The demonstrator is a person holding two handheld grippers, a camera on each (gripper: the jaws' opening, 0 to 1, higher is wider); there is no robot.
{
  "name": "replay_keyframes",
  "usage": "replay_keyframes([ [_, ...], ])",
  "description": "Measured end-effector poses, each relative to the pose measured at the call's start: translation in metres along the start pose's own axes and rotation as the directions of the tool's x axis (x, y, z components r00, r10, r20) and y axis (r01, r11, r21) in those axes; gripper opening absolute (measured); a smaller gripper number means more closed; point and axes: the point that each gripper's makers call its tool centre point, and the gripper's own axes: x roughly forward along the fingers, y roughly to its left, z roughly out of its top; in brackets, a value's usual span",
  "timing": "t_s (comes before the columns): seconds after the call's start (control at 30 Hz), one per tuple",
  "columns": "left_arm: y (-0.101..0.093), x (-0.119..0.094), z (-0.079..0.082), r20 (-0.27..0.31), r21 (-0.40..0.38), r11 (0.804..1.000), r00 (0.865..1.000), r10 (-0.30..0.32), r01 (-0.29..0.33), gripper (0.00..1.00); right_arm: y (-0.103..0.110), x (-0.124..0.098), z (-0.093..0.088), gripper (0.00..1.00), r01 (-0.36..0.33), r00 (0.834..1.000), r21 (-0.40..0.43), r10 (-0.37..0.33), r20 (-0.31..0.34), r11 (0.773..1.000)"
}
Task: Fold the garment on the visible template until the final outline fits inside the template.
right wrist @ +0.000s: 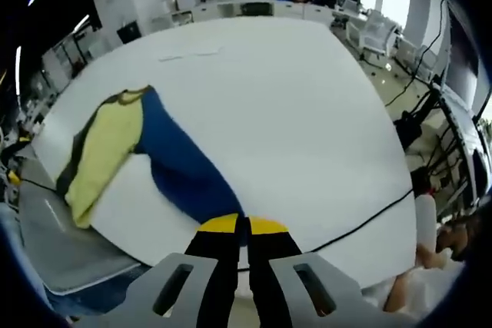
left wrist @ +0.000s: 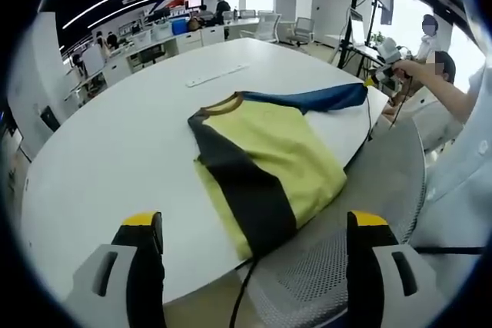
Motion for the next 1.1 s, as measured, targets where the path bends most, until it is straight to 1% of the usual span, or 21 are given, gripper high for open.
replay_keyframes([
  [0.1, -0.001, 0.0, 0.002, 0.006, -0.002, 1.0, 1.0, -0.001, 0.001, 0.97, -0.01, 0.004, -0.001, 0.03, 0.016, 1.0, 0.002, -0.016, -0.024, 1.0],
  [0.2, 0.0, 0.0, 0.002, 0.007, -0.003, 1.0, 1.0, 0.004, -0.004, 0.97, -0.013, 0.008, -0.002, 0.03, 0.012, 0.999, 0.018, -0.011, -0.038, 1.0],
  [0.3, 0.0, 0.0, 0.001, 0.001, -0.005, 1.0, 1.0, 0.005, -0.005, 0.97, -0.017, 0.014, -0.007, 0.03, 0.026, 0.997, 0.004, -0.026, -0.067, 1.0],
  [0.37, -0.001, 0.0, 0.001, -0.001, -0.008, 1.0, 1.0, 0.006, -0.006, 0.97, -0.019, 0.018, -0.009, 0.03, 0.018, 0.997, 0.004, -0.018, -0.077, 1.0],
  [0.53, -0.002, -0.001, -0.002, -0.009, -0.017, 1.0, 1.0, 0.011, -0.011, 0.97, -0.021, 0.029, -0.016, 0.03, 0.015, 0.995, 0.032, -0.011, -0.096, 0.999],
  [0.63, -0.001, -0.002, -0.003, -0.014, -0.022, 1.0, 1.0, 0.019, -0.019, 0.97, -0.024, 0.033, -0.017, 0.03, 0.017, 0.995, 0.045, -0.012, -0.098, 0.999],
  [0.7, 0.0, -0.002, -0.003, -0.016, -0.026, 0.999, 1.0, 0.022, -0.022, 0.97, -0.031, 0.038, -0.015, 0.03, 0.024, 0.995, 0.048, -0.019, -0.097, 0.999],
  [0.8, -0.001, -0.001, -0.003, -0.023, -0.027, 0.999, 0.999, 0.023, -0.024, 0.96, -0.033, 0.042, -0.014, 0.03, 0.037, 0.994, 0.043, -0.033, -0.1, 0.998],
  [0.97, -0.003, 0.001, -0.004, -0.028, -0.033, 0.999, 0.999, 0.022, -0.023, 0.96, -0.043, 0.054, -0.008, 0.03, 0.045, 0.993, 0.029, -0.042, -0.113, 0.999],
  [1.07, -0.002, 0.0, -0.005, -0.033, -0.038, 0.999, 0.999, 0.027, -0.028, 0.96, -0.049, 0.056, -0.005, 0.03, 0.057, 0.992, 0.023, -0.054, -0.114, 0.998],
  [1.1, -0.002, 0.0, -0.006, -0.035, -0.04, 0.999, 0.999, 0.029, -0.031, 0.96, -0.054, 0.059, -0.004, 0.03, 0.061, 0.992, 0.021, -0.059, -0.114, 0.998],
])
